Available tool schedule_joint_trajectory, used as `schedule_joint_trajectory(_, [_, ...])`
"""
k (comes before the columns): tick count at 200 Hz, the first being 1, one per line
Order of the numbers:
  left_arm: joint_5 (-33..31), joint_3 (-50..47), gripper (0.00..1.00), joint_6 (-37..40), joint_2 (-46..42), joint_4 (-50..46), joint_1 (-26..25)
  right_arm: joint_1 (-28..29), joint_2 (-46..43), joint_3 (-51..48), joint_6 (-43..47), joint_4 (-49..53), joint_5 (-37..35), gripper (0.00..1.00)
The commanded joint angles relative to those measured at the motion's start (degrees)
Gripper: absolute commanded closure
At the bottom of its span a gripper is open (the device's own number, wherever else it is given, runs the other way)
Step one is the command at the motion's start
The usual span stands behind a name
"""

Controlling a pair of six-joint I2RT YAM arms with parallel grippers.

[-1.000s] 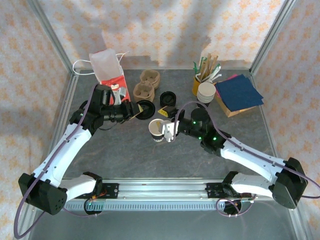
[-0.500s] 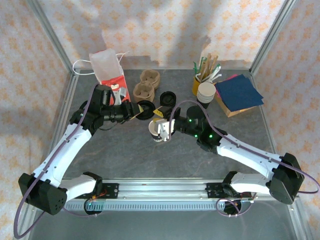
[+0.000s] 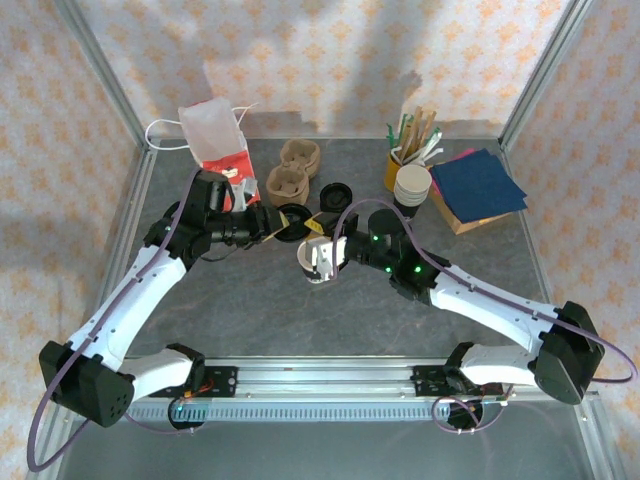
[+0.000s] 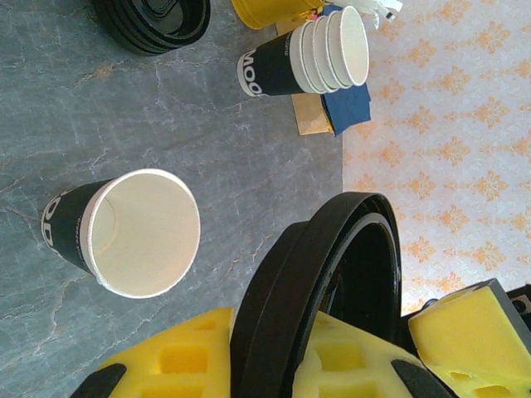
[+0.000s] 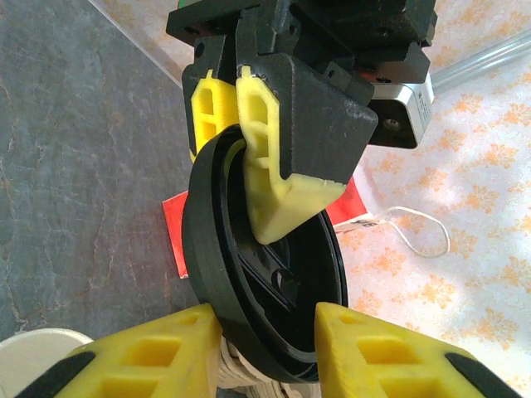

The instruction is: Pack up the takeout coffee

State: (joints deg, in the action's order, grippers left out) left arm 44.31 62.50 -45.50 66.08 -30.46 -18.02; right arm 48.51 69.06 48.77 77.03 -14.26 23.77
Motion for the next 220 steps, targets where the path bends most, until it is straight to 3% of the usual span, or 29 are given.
schedule_joint_trajectory(1, [2.69, 0.48, 0.91, -4.29, 0.21, -0.49, -1.13, 0.33, 0.14, 1.94, 0.83, -1.03, -1.47, 0.71])
schedule_joint_trajectory(27, [3.28, 0.4, 0.91, -4.49, 0.12, 0.2, -1.14, 0.31, 0.45, 2.44, 1.19, -0.49, -1.7, 0.86])
schedule_joint_trajectory(37, [3.47, 0.32, 0.86, -4.51, 0.0, 0.52, -1.14, 0.3, 0.58, 2.8, 1.17, -0.03, -1.79, 0.92])
schedule_joint_trajectory(68, [3.98, 0.44, 0.44, -3.87, -0.84, 2.58, -1.05, 0.38, 1.19, 4.29, -1.77, 2.72, -2.09, 0.96])
schedule_joint_trajectory(97, [-2.41, 2.89, 0.22, 0.4, -2.63, 0.66, 0.03, 0.38, 0.49, 4.66, -7.47, 4.29, -2.59, 0.98])
schedule_joint_trajectory(116, [-11.5, 6.41, 0.19, 5.12, -3.45, -4.11, 0.49, 0.33, -0.97, 4.25, -11.57, 5.57, -1.5, 0.99])
schedule_joint_trajectory(144, [-30.91, 10.07, 0.16, 8.43, -5.79, -10.18, 0.53, 0.35, -3.68, 3.5, -19.88, 7.63, 1.13, 1.0])
schedule_joint_trajectory(171, [-42.37, 7.97, 0.16, 9.28, -10.45, -7.34, 0.53, 0.33, -3.92, 6.29, -37.49, 9.72, -3.0, 1.0])
schedule_joint_trajectory(192, [-47.37, 4.18, 0.16, 8.14, -13.99, -2.02, 0.53, 0.27, -1.91, 11.31, -50.37, 15.53, -4.98, 1.0])
schedule_joint_trajectory(220, [-45.93, -1.86, 0.18, 7.89, -17.13, 5.76, 0.53, -0.91, 0.0, 15.38, -67.35, 19.05, -1.15, 1.0])
